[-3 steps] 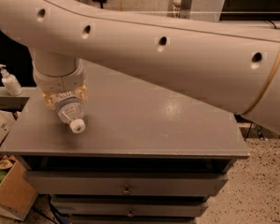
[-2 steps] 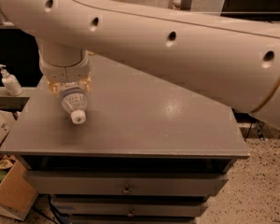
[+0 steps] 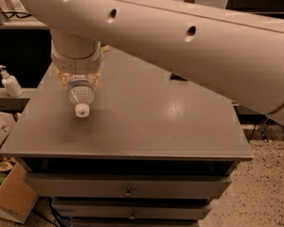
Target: Move blue plastic bottle near rxbar chocolate
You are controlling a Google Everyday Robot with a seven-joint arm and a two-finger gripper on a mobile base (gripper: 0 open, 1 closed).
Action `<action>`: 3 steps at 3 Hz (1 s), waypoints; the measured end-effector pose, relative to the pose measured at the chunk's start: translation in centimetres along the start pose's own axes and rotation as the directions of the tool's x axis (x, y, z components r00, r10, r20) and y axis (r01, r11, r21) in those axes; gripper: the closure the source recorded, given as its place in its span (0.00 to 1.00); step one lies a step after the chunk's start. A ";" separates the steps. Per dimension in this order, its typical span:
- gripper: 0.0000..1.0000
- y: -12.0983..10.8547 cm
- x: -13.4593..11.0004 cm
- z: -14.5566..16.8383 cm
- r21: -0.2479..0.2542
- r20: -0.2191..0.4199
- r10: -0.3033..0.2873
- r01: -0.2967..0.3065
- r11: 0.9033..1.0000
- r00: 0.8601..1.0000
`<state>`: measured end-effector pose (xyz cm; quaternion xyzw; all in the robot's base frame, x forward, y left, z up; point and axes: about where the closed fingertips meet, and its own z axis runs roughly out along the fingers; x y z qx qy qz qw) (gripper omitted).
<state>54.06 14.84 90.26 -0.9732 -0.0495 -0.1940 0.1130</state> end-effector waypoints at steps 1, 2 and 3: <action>1.00 0.2 -0.2 0.0 -0.007 0.000 0.003 -0.003 1.000 1.000; 1.00 2.2 0.4 -0.4 -0.035 -0.019 0.057 -0.058 0.998 0.998; 1.00 5.4 1.2 -1.5 -0.040 -0.049 0.133 -0.135 0.990 0.990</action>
Offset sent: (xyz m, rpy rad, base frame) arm 0.0173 -0.0544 0.0034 -0.0152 -0.0121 -0.1714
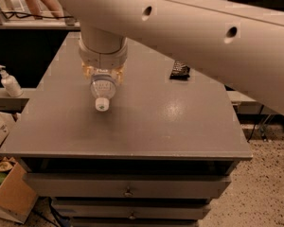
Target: Move blue plastic bottle near rxbar chocolate
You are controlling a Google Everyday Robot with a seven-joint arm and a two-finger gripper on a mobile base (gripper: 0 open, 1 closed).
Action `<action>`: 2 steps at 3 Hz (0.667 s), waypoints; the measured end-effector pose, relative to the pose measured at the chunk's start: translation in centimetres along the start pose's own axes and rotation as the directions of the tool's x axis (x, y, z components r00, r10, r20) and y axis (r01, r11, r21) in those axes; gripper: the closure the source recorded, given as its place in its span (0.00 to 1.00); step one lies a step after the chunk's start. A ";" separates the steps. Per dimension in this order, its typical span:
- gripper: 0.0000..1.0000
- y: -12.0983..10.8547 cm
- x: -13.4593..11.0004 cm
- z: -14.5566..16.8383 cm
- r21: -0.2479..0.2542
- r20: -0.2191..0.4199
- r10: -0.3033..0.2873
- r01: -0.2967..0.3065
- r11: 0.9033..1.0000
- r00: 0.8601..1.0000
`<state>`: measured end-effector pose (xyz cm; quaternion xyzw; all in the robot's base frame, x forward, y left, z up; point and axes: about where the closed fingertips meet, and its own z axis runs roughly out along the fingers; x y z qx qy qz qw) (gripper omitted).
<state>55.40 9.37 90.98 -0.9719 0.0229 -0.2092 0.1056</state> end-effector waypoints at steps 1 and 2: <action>1.00 3.4 1.0 -1.3 0.018 -0.042 0.091 -0.090 0.996 0.995; 1.00 6.5 1.7 -2.8 0.022 -0.086 0.162 -0.161 0.987 0.983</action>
Offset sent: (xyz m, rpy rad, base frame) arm 0.0062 -0.1125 0.0246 0.1124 -0.0825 -0.2481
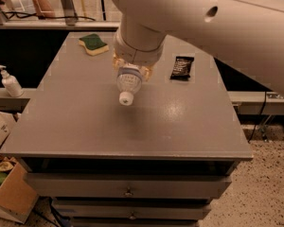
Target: Move blue plastic bottle near rxbar chocolate
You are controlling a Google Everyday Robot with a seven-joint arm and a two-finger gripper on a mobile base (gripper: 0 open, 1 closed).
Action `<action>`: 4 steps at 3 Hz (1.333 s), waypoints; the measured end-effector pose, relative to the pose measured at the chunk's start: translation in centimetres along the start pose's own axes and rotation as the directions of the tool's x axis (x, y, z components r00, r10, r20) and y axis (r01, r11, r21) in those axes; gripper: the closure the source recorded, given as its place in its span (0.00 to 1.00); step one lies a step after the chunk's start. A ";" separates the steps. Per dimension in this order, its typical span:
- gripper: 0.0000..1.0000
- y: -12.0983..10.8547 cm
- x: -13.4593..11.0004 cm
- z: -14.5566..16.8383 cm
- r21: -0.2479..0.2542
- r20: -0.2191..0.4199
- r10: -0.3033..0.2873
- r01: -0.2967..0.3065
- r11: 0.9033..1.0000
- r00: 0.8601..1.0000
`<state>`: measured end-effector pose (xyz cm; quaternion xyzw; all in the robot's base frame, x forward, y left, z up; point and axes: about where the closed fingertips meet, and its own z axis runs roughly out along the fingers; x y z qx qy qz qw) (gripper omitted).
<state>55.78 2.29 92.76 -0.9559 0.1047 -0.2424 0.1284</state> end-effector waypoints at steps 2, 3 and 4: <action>1.00 2.7 0.7 -1.1 -0.018 -0.047 0.054 -0.054 0.998 0.997; 1.00 3.3 0.8 -0.7 -0.030 -0.045 0.060 -0.062 0.998 0.997; 1.00 6.1 1.8 -0.1 -0.049 -0.052 0.143 -0.146 0.988 0.988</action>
Offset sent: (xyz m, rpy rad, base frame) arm -0.0020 -0.0225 0.0035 0.0029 -0.0222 -0.0516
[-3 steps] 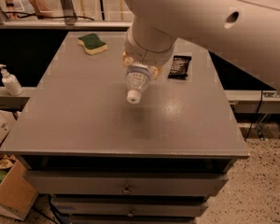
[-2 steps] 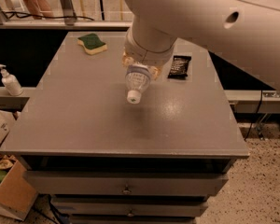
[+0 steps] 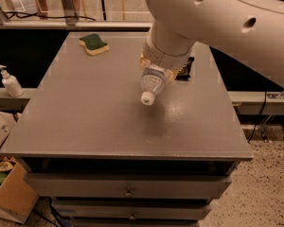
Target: Move blue plastic bottle near rxbar chocolate
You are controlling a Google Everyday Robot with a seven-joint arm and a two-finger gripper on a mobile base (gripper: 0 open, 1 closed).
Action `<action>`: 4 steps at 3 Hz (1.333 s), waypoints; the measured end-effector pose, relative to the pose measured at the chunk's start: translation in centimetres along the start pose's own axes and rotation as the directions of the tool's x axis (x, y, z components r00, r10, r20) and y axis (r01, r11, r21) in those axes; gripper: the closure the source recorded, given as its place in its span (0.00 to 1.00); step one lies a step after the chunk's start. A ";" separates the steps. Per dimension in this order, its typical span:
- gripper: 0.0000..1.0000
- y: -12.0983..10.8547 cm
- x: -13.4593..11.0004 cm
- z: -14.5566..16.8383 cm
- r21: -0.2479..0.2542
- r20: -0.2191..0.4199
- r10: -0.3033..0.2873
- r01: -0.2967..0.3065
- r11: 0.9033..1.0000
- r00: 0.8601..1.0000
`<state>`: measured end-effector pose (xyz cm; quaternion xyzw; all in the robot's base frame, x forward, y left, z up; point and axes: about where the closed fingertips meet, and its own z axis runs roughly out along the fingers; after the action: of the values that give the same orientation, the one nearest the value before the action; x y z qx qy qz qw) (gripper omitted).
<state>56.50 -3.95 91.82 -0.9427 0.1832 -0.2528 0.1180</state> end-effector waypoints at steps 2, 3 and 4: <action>1.00 8.0 3.7 1.9 -0.102 -0.052 0.144 -0.148 0.984 0.988; 1.00 11.0 5.5 2.8 -0.143 -0.075 0.183 -0.192 0.971 0.980; 1.00 12.8 7.0 4.1 -0.157 -0.081 0.190 -0.200 0.967 0.979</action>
Offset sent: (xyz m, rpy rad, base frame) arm 0.0254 -0.1385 -0.0464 -0.0410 0.0470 -0.2986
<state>60.60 -17.80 87.40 -0.9178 0.2990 -0.2545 0.0580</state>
